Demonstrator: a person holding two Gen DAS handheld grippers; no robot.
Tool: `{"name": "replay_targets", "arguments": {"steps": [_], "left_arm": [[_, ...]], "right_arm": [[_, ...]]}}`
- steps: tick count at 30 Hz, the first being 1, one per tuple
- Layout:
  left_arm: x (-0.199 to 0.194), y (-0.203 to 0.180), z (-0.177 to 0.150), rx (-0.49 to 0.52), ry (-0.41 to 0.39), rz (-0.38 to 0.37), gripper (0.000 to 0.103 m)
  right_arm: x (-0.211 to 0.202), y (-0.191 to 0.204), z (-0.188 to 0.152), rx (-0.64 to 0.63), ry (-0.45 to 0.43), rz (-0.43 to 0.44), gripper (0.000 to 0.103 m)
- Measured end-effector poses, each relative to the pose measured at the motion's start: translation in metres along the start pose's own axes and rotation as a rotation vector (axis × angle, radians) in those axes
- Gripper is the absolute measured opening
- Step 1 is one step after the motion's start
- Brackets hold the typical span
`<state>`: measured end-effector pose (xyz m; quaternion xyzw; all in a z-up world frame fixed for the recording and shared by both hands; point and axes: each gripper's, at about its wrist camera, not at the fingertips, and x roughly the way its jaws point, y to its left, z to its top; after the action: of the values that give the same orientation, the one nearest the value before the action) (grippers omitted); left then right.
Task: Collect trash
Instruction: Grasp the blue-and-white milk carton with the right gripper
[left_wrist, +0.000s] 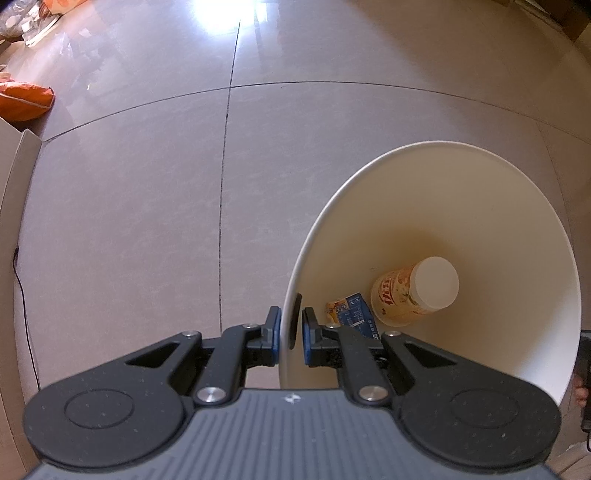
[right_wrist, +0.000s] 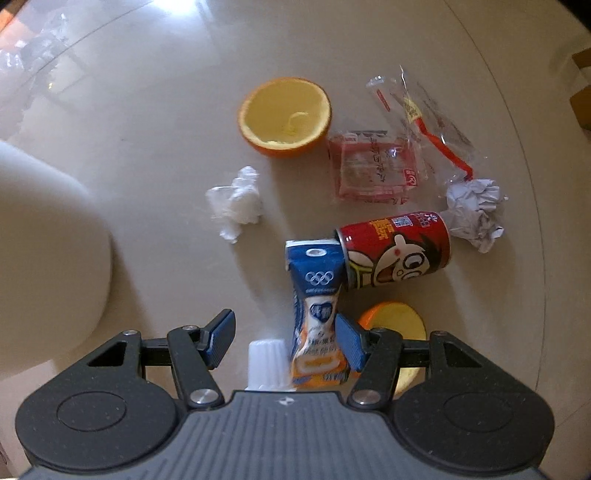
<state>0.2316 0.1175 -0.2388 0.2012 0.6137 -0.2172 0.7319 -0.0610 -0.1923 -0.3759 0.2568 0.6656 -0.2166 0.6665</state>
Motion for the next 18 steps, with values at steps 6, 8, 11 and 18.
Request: {"name": "replay_targets", "arguments": {"steps": [6,8,11,18], "left_arm": [[0.001,0.0,0.0,0.0,0.002,0.0,0.01],[0.002,0.0,0.0,0.001,0.002,0.002,0.01],[0.003,-0.001,0.0,-0.001,0.004,0.002,0.01],[0.004,-0.003,0.001,-0.002,0.007,0.013,0.01]], "right_arm": [[0.035,0.0,0.002,0.003,0.023,-0.037,0.065],[0.049,0.001,0.002,-0.001,0.029,-0.05,0.065],[0.061,0.001,-0.001,-0.004,0.015,-0.055,0.061],[0.069,0.006,0.007,-0.015,-0.01,-0.081,0.039]]}}
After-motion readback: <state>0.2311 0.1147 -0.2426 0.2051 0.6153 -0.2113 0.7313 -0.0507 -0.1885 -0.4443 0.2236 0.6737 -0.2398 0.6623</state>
